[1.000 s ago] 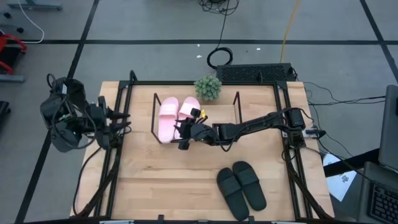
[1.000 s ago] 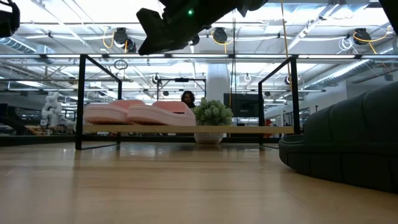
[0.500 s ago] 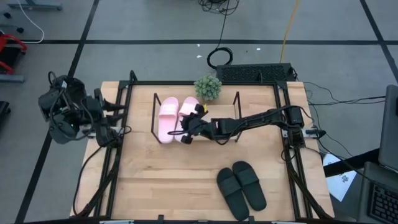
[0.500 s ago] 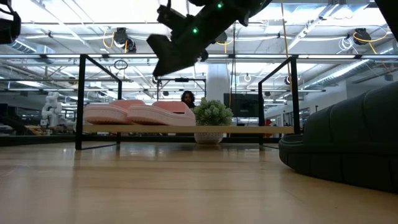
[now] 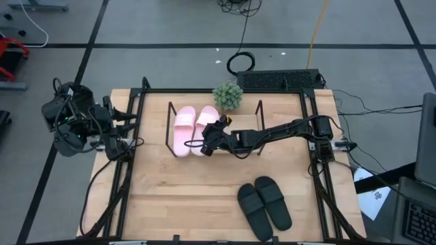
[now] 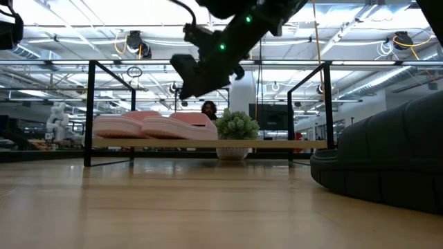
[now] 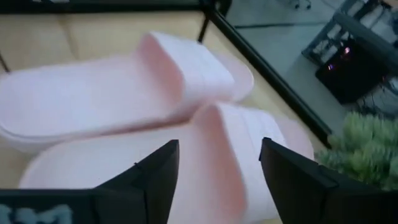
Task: Pick and place slides into the shelf
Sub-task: Put the pink slide on the shelf
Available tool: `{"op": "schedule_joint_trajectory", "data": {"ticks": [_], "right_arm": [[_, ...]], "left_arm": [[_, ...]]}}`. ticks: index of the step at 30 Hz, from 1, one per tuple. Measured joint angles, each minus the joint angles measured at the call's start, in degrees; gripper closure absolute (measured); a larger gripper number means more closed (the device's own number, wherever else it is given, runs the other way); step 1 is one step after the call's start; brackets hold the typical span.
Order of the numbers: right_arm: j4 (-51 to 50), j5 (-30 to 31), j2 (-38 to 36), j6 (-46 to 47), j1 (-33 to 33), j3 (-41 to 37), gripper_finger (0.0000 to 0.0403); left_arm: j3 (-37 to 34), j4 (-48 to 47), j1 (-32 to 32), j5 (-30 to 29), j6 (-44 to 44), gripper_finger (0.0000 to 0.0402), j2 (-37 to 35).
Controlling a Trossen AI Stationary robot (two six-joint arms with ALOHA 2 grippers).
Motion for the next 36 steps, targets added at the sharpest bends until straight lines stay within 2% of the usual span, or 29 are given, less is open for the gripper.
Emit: {"op": "schedule_joint_trajectory", "data": {"ticks": [5,10,15,25,36], "right_arm": [[1.1,0.9,0.0,5.6,-1.5,-2.2,0.0177],[4.8,0.6,0.0,4.7,-2.8,-3.6,0.0177],[5.3,-4.8,0.6,6.1,-3.8,-3.8,0.0177],[8.8,-5.0,5.1,5.6,-4.5,-3.6,0.0177],[10.3,-3.5,4.7,2.9,-5.0,-3.6,0.0177]], "left_arm": [[0.0,-0.6,0.0,0.0,0.5,0.0273,0.0],[0.0,-1.5,0.0,0.0,0.4,0.0273,0.0],[0.0,-1.9,0.0,0.1,0.4,0.0273,0.0],[0.0,-2.6,0.0,0.1,0.0,0.0273,0.0],[0.0,-2.6,0.0,2.0,0.2,0.0273,0.0]]}}
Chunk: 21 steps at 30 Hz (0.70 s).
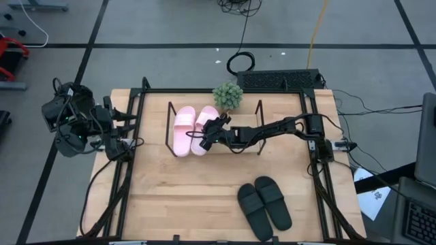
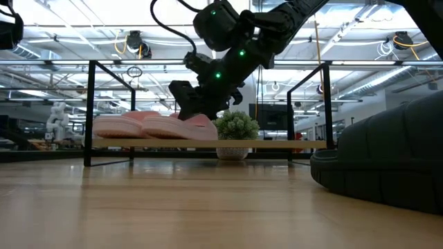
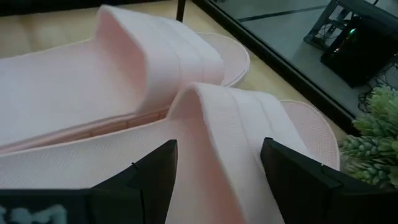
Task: Pick and place slides into the shelf
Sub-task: Put the pink slide on the shelf
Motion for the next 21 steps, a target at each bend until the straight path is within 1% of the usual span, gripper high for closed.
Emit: {"op": "schedule_joint_trajectory", "data": {"ticks": [4,9,12,19,21], "right_arm": [[-0.6,0.8,0.0,-0.2,0.0,0.0,0.0177],[-2.8,4.9,0.1,-0.6,0.0,0.0,0.0177],[-2.9,5.4,0.1,-0.6,0.0,0.0,0.0177],[-3.8,9.1,0.1,-1.4,0.0,0.0,0.0177],[-3.9,9.1,0.1,-1.4,-0.1,0.0,0.018]], "left_arm": [[0.0,0.0,0.0,0.1,0.0,0.0273,0.0],[0.0,-0.2,0.0,0.1,0.2,0.0273,0.0],[0.0,-0.4,0.0,0.1,0.2,0.0273,0.0],[0.0,-0.7,0.0,0.1,0.2,0.0273,0.0],[0.0,-0.7,0.0,0.1,0.2,0.0273,0.0]]}}
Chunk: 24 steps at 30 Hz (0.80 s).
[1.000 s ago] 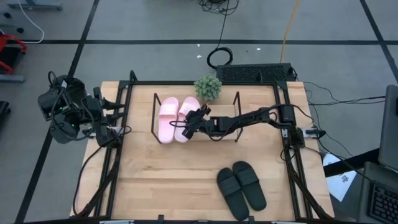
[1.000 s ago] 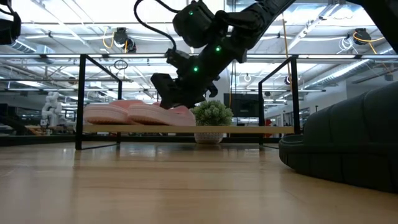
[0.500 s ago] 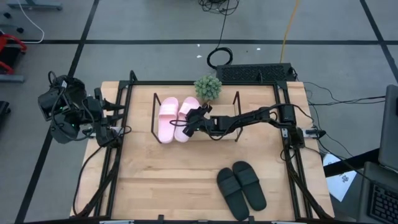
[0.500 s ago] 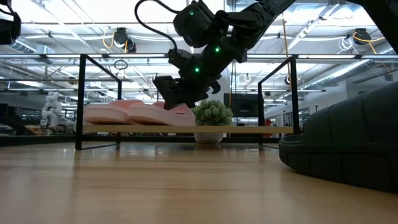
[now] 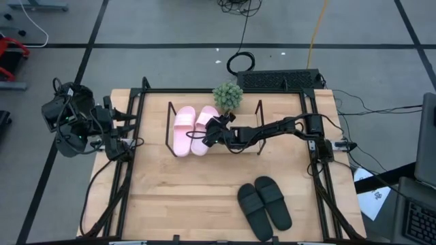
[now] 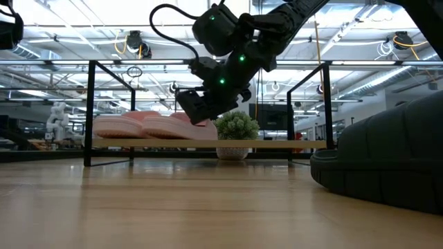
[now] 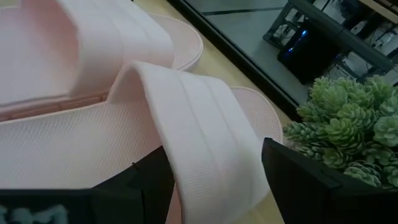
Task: Pick and place slides into the shelf
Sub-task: Put the pink slide on the shelf
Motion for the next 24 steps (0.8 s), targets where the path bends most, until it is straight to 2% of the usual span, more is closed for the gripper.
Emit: {"op": "schedule_joint_trajectory", "data": {"ticks": [7,18,24], "right_arm": [[-0.4,0.0,0.0,0.1,-0.1,0.0,0.0233],[-0.2,-0.1,0.0,-0.7,0.3,0.0,0.0388],[0.3,-0.2,0.0,-1.1,1.1,0.0,0.0391]], "left_arm": [[0.0,-0.1,0.0,1.1,-0.3,0.0273,0.0],[0.0,-0.1,0.0,2.4,-0.5,0.0273,0.1],[0.0,-0.1,0.0,2.4,-0.7,0.0273,0.1]]}}
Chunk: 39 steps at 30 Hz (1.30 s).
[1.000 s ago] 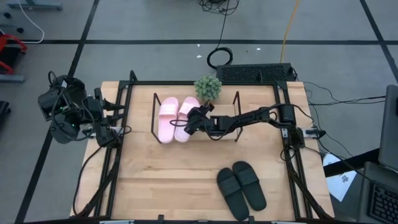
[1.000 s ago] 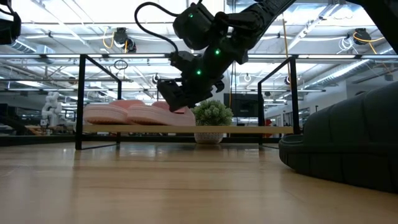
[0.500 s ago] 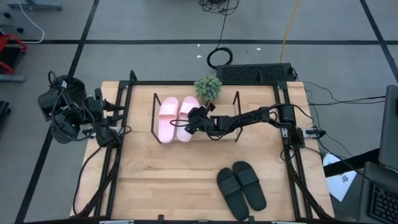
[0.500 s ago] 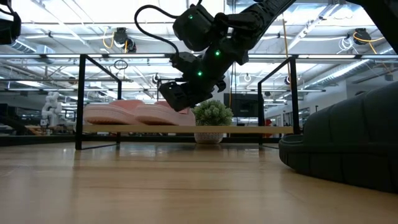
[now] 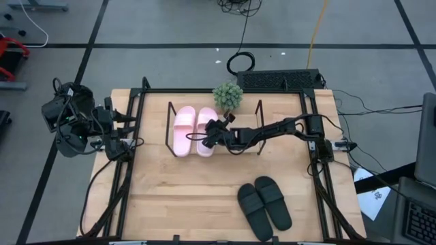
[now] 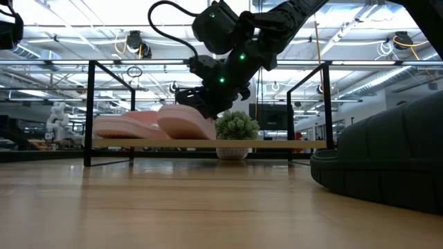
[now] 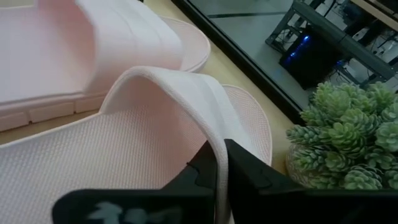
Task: Pick and place slides into the shelf
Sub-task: Put the pink slide on the shelf
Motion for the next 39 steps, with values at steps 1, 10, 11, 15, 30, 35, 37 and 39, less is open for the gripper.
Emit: {"op": "schedule_joint_trajectory", "data": {"ticks": [1,10,11,15,30,35,37,39], "right_arm": [[0.1,0.0,0.0,0.0,0.1,0.0,0.0393],[3.8,-1.4,0.0,-1.6,0.7,0.0,0.0397],[3.7,-1.5,0.0,-1.6,0.6,0.0,0.0397],[3.7,-1.5,0.0,-1.6,0.7,0.0,0.0398],[4.0,-6.0,0.0,0.5,0.6,0.0,0.0359],[4.0,-6.1,0.0,1.4,0.7,0.0,0.0318],[4.0,-6.1,0.0,1.9,0.7,0.0,0.0304],[4.0,-6.1,0.0,2.4,0.7,0.0,0.0293]], "left_arm": [[0.0,0.0,0.0,0.0,-0.1,0.0273,0.0],[0.0,0.0,0.0,0.0,-0.4,0.0273,0.0],[0.0,0.0,0.0,0.0,-0.4,0.0273,0.0],[0.0,0.0,0.0,0.0,-0.6,0.0273,0.0],[0.0,0.0,0.0,0.0,-0.5,0.0273,0.0],[0.0,0.0,0.0,0.0,-0.5,0.0273,0.0],[0.0,0.0,0.0,0.0,-0.5,0.0273,0.0],[0.0,0.0,0.0,0.0,-0.4,0.0273,0.0]]}}
